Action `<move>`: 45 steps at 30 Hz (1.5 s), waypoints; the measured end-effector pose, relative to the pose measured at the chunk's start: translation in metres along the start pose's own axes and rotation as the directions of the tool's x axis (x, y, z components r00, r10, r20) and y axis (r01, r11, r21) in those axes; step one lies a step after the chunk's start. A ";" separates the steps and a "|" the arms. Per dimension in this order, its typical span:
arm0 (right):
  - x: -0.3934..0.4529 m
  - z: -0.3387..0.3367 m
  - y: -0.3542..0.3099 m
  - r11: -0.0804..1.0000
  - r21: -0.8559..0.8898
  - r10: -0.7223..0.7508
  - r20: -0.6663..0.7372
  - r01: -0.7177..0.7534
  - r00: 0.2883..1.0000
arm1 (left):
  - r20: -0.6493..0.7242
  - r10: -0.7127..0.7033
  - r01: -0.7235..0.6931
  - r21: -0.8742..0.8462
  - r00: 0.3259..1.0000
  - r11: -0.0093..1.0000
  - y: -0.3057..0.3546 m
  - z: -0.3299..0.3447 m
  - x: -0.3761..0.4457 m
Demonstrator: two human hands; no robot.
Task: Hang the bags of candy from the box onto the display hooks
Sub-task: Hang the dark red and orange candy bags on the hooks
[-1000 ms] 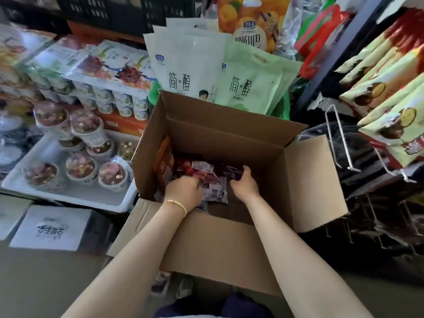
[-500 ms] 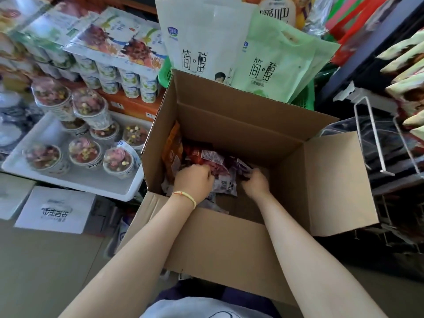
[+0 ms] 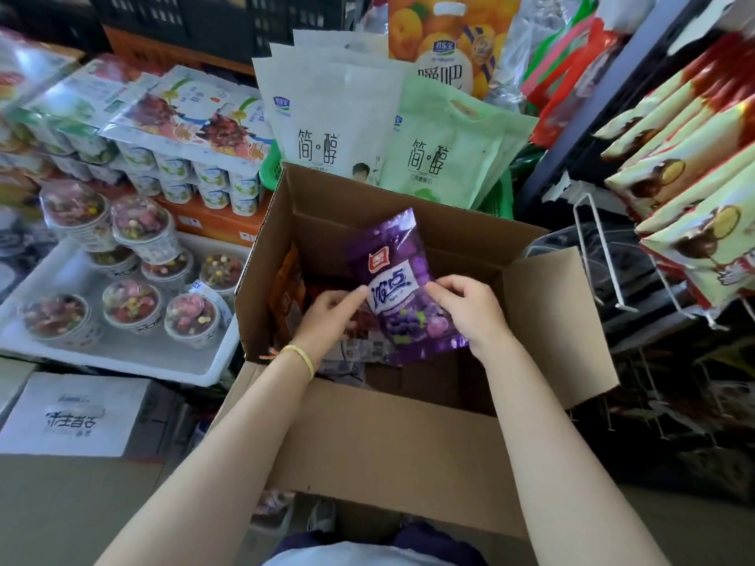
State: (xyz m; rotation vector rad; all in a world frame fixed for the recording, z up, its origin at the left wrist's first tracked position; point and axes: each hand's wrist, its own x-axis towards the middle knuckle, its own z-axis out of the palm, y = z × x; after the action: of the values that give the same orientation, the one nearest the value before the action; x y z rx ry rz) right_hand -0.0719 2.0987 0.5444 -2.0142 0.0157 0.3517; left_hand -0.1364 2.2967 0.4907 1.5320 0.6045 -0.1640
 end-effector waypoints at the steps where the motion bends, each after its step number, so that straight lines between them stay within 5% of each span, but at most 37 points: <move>1: -0.006 -0.004 -0.005 0.998 0.063 0.000 0.048 -0.003 0.999 | 0.070 -0.019 0.027 -0.107 0.997 0.994 0.009 0.003 -0.003; 6: -0.021 -0.013 -0.011 0.972 0.236 -0.032 0.180 -0.011 0.983 | 0.213 0.021 0.085 -0.473 0.977 0.877 0.035 0.014 -0.017; 9: -0.025 -0.015 -0.011 0.992 0.104 -0.085 0.134 0.071 0.987 | 0.199 0.007 0.116 -0.598 0.980 0.793 0.038 0.016 -0.016; 13: -0.032 -0.016 -0.009 0.985 -0.135 -0.090 0.146 0.110 0.985 | 0.195 -0.102 0.203 -0.622 0.975 0.756 0.035 0.017 -0.010; 18: -0.043 -0.012 -0.010 0.995 -0.033 -0.086 0.157 0.092 0.984 | 0.234 -0.168 0.279 -0.611 0.958 0.741 0.044 0.022 -0.016; 21: -0.046 -0.025 -0.011 0.994 -0.024 -0.098 0.192 0.104 0.977 | 0.151 -0.095 0.167 -0.587 0.984 0.792 0.055 0.022 -0.022; 24: -0.051 -0.039 -0.025 0.989 0.023 -0.151 0.157 0.149 0.976 | 0.087 0.123 -0.058 -0.532 0.989 0.845 0.079 0.024 -0.034; 30: -0.074 -0.075 -0.076 0.886 0.340 -0.295 -0.109 0.314 0.949 | 0.218 0.433 -0.326 -0.397 0.875 0.858 0.138 0.067 -0.089; 35: -0.098 -0.137 -0.084 0.760 0.439 -0.350 -0.346 0.480 0.871 | 0.217 0.484 -0.338 -0.481 0.848 0.809 0.176 0.124 -0.123; 45: -0.129 -0.294 -0.024 0.687 0.549 -0.176 -0.510 0.476 0.842 | 0.358 0.588 -0.441 -0.414 0.726 0.797 0.202 0.290 -0.156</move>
State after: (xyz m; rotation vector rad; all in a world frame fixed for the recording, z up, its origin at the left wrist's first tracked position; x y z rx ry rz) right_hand -0.1209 1.8335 0.7194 -1.2943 0.0330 -0.3151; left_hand -0.0972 1.9883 0.7197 1.2393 -0.2079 -0.0022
